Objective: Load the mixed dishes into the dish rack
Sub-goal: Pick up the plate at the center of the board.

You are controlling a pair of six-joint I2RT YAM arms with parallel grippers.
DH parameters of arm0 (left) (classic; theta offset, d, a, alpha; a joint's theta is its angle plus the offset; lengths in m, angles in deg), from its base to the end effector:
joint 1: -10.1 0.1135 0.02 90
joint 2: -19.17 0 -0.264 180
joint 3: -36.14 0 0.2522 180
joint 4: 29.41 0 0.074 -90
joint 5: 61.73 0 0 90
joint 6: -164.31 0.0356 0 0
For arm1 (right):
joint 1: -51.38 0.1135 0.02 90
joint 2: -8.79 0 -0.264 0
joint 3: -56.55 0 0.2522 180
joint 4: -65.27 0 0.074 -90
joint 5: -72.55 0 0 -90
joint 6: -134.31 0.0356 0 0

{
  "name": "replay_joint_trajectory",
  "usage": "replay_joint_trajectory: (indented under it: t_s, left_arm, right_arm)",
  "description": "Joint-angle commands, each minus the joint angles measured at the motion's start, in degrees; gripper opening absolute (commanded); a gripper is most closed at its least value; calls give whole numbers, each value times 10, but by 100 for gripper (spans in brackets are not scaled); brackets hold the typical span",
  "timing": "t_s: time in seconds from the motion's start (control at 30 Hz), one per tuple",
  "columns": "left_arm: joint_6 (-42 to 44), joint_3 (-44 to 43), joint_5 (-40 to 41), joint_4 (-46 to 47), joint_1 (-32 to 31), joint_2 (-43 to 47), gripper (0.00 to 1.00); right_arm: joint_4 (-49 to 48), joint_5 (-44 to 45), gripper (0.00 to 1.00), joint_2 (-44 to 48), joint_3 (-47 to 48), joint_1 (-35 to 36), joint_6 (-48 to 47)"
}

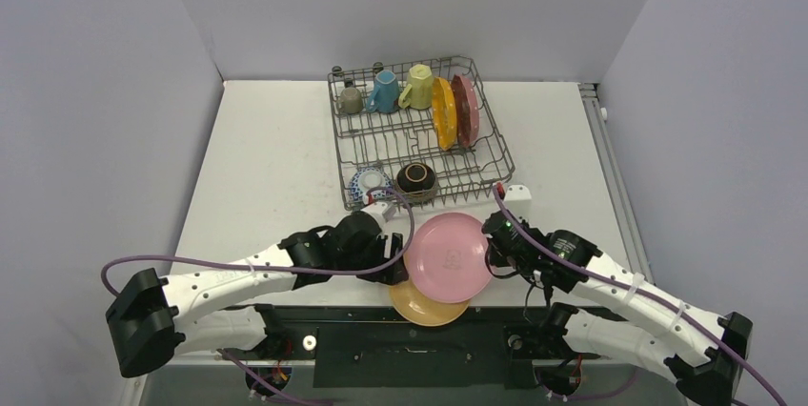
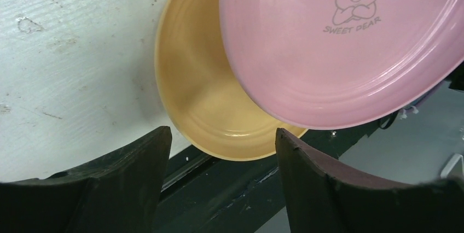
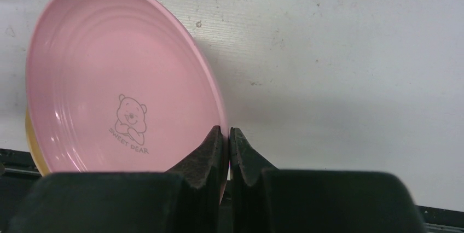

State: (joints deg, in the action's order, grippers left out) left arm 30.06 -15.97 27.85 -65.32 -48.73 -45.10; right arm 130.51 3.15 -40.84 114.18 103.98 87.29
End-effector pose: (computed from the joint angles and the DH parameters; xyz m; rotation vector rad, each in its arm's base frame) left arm 0.1163 -0.1928 0.2167 0.3313 2.5615 -0.7808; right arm 0.1052 0.1170 0.2595 -0.0762 2.4914 0.2380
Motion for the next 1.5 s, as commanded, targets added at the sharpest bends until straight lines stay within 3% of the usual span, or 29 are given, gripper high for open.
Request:
replay_joint_trajectory:
  t_s: [0.0,0.37,0.7,0.9,1.3,1.47]
  left_arm:
    - [12,-24,-50,23,24,24,67]
    - [-9,16,-166,81,112,70,78]
    - [-41,50,-214,137,124,73,74]
    - [-49,56,-231,150,126,73,56]
    - [-60,66,-240,166,128,77,1]
    - [-70,76,-246,182,133,86,0]
  right_arm:
    - [-6,6,0,15,37,4,-8]
    - [-39,-51,0,16,64,4,-11]
    - [-76,-85,0,16,59,4,-7]
    - [-87,-85,0,20,54,7,-5]
    - [-86,-71,0,33,48,7,-4]
    - [-96,-86,1,48,38,7,-6]
